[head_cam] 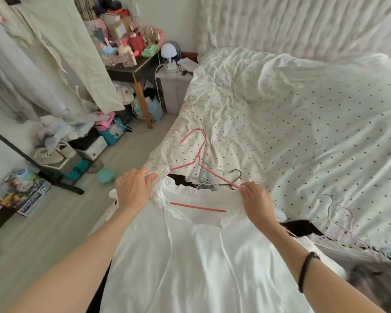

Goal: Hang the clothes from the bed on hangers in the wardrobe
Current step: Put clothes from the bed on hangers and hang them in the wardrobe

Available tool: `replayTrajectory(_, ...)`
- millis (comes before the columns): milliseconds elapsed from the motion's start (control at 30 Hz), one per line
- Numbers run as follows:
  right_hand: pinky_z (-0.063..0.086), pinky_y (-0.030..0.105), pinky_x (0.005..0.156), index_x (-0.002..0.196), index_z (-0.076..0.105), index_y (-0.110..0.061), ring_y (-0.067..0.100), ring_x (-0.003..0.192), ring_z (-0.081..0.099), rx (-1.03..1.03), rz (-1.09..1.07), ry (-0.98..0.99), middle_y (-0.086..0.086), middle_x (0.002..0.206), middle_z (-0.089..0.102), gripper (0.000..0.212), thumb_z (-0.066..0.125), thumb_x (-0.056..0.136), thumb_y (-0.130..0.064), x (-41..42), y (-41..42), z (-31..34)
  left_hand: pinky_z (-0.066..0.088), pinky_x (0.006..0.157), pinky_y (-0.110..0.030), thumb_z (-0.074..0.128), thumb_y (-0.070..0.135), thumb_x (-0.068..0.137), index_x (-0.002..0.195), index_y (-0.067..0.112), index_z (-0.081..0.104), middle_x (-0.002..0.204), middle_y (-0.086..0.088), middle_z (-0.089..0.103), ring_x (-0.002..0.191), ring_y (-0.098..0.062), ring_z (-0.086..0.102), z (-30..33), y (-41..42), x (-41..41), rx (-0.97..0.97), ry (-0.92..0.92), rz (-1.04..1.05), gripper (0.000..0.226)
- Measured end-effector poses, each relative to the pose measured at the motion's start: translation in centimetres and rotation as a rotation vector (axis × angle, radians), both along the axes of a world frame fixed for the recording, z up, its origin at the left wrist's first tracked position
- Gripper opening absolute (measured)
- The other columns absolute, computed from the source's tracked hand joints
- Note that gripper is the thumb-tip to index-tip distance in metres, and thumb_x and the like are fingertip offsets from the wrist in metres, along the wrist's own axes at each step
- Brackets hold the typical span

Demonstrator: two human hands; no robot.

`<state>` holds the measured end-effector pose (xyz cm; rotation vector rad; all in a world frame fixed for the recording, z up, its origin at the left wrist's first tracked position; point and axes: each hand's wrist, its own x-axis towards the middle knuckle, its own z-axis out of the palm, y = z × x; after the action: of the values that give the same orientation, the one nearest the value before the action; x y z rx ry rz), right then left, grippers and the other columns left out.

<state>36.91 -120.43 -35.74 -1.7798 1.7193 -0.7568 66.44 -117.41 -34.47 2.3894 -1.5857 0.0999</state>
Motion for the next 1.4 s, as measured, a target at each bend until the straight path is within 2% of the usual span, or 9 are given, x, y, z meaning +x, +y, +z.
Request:
replayTrajectory(300, 0.042, 0.042, 0.084, 0.100, 0.063, -0.012, 0.033, 0.099, 0.055, 0.250, -0.056, 0.125, 0.012, 0.099, 0.064, 0.035, 0.037, 0.090, -0.034, 0.0, -4.1, -11.2, 0.035, 0.069, -0.038, 0.043, 0.039, 0.095, 0.093, 0.009, 0.063, 0.086, -0.012, 0.061, 0.086, -0.033, 0.055, -12.4, -4.9, 0.0, 0.163, 0.027, -0.045, 0.036)
replayTrajectory(433, 0.036, 0.034, 0.086, 0.107, 0.064, -0.019, 0.029, 0.106, 0.054, 0.361, -0.060, 0.272, 0.003, 0.112, 0.063, 0.027, 0.043, 0.092, -0.026, -0.7, -4.3, -15.2, 0.040, 0.065, -0.037, 0.043, 0.038, 0.095, 0.089, 0.010, 0.062, 0.077, -0.007, 0.059, 0.074, -0.026, 0.055, -16.4, -4.8, -0.6, 0.227, 0.028, -0.076, 0.034)
replayTrajectory(533, 0.032, 0.033, 0.081, 0.102, 0.064, -0.017, 0.030, 0.106, 0.053, 0.402, -0.106, 0.253, 0.003, 0.109, 0.062, 0.025, 0.042, 0.092, -0.024, -0.5, -5.0, -16.2, 0.043, 0.071, -0.042, 0.047, 0.034, 0.094, 0.098, 0.010, 0.063, 0.088, -0.012, 0.062, 0.083, -0.032, 0.057, -17.2, -5.4, -0.6, 0.172, 0.089, -0.074, 0.029)
replayTrajectory(667, 0.038, 0.038, 0.092, 0.116, 0.061, -0.012, 0.032, 0.110, 0.052, 0.402, -0.119, 0.190, 0.012, 0.114, 0.063, 0.031, 0.043, 0.094, -0.022, -0.5, -5.0, -14.8, 0.041, 0.090, -0.045, 0.035, 0.036, 0.097, 0.113, 0.019, 0.058, 0.114, -0.006, 0.058, 0.105, -0.026, 0.054, -17.5, -5.4, -0.2, 0.403, 0.170, -0.127, 0.033)
replayTrajectory(933, 0.033, 0.038, 0.104, 0.129, 0.054, -0.008, 0.030, 0.123, 0.048, 0.162, 0.087, 0.219, 0.011, 0.131, 0.054, 0.041, 0.056, 0.091, -0.023, -3.5, 2.7, -7.9, 0.021, 0.111, -0.052, 0.042, 0.035, 0.096, 0.141, 0.023, 0.035, 0.152, -0.003, 0.022, 0.140, -0.021, 0.018, -11.3, 1.3, -4.6, 0.411, 0.253, -0.331, 0.048)
replayTrajectory(1033, 0.039, 0.041, 0.103, 0.128, 0.054, -0.010, 0.028, 0.118, 0.053, 0.118, 0.092, 0.241, 0.008, 0.129, 0.057, 0.055, 0.042, 0.087, -0.044, -5.4, 5.7, -4.3, 0.020, 0.110, -0.053, 0.038, 0.042, 0.092, 0.140, 0.022, 0.039, 0.151, -0.006, 0.026, 0.140, -0.023, 0.021, -6.9, 2.7, -6.8, 0.288, 0.260, -0.440, 0.052)
replayTrajectory(1133, 0.026, 0.033, 0.105, 0.130, 0.052, -0.011, 0.027, 0.121, 0.050, 0.019, 0.021, 0.266, 0.007, 0.130, 0.055, 0.055, 0.047, 0.086, -0.043, -7.3, 8.4, 0.4, 0.023, 0.107, -0.054, 0.023, 0.052, 0.083, 0.136, 0.016, 0.046, 0.145, -0.011, 0.037, 0.136, -0.023, 0.027, -1.7, 2.6, -9.9, 0.141, 0.228, -0.590, 0.067)
replayTrajectory(1267, 0.022, 0.038, 0.110, 0.137, 0.044, -0.014, 0.026, 0.130, 0.042, -0.089, -0.072, 0.322, 0.007, 0.137, 0.049, 0.054, 0.053, 0.091, -0.041, -10.7, 13.1, 5.6, 0.031, 0.106, -0.051, 0.030, 0.046, 0.086, 0.131, 0.012, 0.050, 0.136, -0.010, 0.047, 0.130, -0.024, 0.034, 4.2, 4.0, -15.8, -0.008, 0.243, -0.755, 0.059)
replayTrajectory(1400, 0.009, 0.036, 0.114, 0.143, 0.033, -0.021, 0.019, 0.139, 0.027, -0.112, -0.231, 0.351, 0.000, 0.148, 0.035, 0.057, 0.046, 0.093, -0.045, -14.5, 21.6, 9.4, 0.019, 0.112, -0.040, 0.022, 0.055, 0.081, 0.135, 0.017, 0.047, 0.144, -0.005, 0.039, 0.136, -0.017, 0.025, 6.3, 11.2, -22.2, 0.052, 0.412, -0.840, 0.070)
